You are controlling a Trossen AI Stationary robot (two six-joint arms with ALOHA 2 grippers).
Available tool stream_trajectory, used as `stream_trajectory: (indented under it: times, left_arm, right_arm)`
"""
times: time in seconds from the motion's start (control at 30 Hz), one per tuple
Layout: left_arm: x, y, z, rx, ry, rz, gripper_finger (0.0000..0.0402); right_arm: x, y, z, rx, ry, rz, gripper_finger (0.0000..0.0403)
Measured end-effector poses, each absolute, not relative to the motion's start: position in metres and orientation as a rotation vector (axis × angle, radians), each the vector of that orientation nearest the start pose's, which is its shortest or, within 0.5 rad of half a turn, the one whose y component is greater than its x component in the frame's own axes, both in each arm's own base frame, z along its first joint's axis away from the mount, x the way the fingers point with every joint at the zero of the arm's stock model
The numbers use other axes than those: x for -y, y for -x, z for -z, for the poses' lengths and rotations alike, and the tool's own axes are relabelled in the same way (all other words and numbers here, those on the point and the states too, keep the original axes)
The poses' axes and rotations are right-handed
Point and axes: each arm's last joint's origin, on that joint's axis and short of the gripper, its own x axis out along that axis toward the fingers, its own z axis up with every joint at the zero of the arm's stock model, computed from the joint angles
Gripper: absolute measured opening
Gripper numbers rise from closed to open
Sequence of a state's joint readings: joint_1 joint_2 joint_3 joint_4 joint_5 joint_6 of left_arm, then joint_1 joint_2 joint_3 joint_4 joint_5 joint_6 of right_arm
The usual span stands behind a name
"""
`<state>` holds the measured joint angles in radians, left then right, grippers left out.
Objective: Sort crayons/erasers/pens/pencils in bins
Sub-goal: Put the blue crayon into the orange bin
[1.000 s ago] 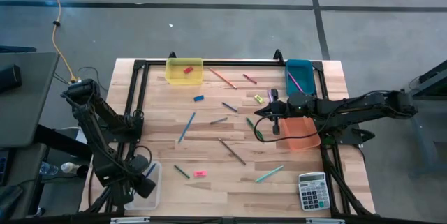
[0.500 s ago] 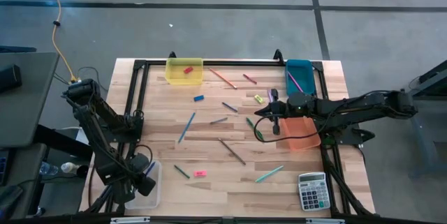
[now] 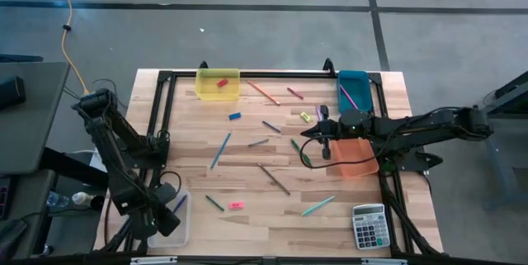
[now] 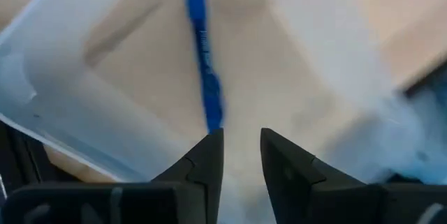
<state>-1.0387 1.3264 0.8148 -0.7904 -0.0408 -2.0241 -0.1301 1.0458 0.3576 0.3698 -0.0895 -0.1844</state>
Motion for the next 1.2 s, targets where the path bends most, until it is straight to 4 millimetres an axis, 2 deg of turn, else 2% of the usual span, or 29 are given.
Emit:
stream_trajectory:
  times: [0.1,0.23,0.33,0.47,0.63,0.8,0.93,1.03,1.2]
  left_arm:
    - [0.185,-0.12,-0.216,-1.284,0.985,-0.456,0.0062]
    - [0.167,-0.13,-0.238,-1.057,0.959,-0.359,0.0027]
    - [0.148,-0.14,-0.249,-0.909,0.87,-0.34,0.0005]
    - [0.123,-0.16,-0.256,-0.787,0.705,-0.31,0.0003]
    - [0.091,-0.19,-0.238,-0.711,0.565,-0.169,0.0]
    - [0.053,-0.211,-0.205,-0.546,0.514,-0.004,0.0]
    - [0.021,-0.214,-0.183,-0.364,0.46,0.034,0.0]
    - [0.001,-0.21,-0.171,-0.272,0.389,-0.011,0.0]
    - [-0.017,-0.201,-0.164,-0.111,0.298,-0.071,0.0]
  right_arm:
    - [0.024,-0.205,-0.192,-0.319,0.148,0.011,0.0002]
    - [0.024,-0.205,-0.193,-0.318,0.148,0.011,0.0002]
    - [0.024,-0.206,-0.193,-0.313,0.149,0.012,0.0002]
    - [0.024,-0.206,-0.193,-0.311,0.149,0.012,0.0002]
    - [0.025,-0.206,-0.193,-0.313,0.141,0.027,0.0002]
    - [0.026,-0.205,-0.193,-0.317,0.132,0.08,0.0002]
    - [0.028,-0.205,-0.193,-0.321,0.113,0.147,0.0002]
    - [0.031,-0.205,-0.193,-0.319,0.07,0.189,0.0002]
    - [0.035,-0.204,-0.194,-0.315,-0.007,0.297,0.0002]
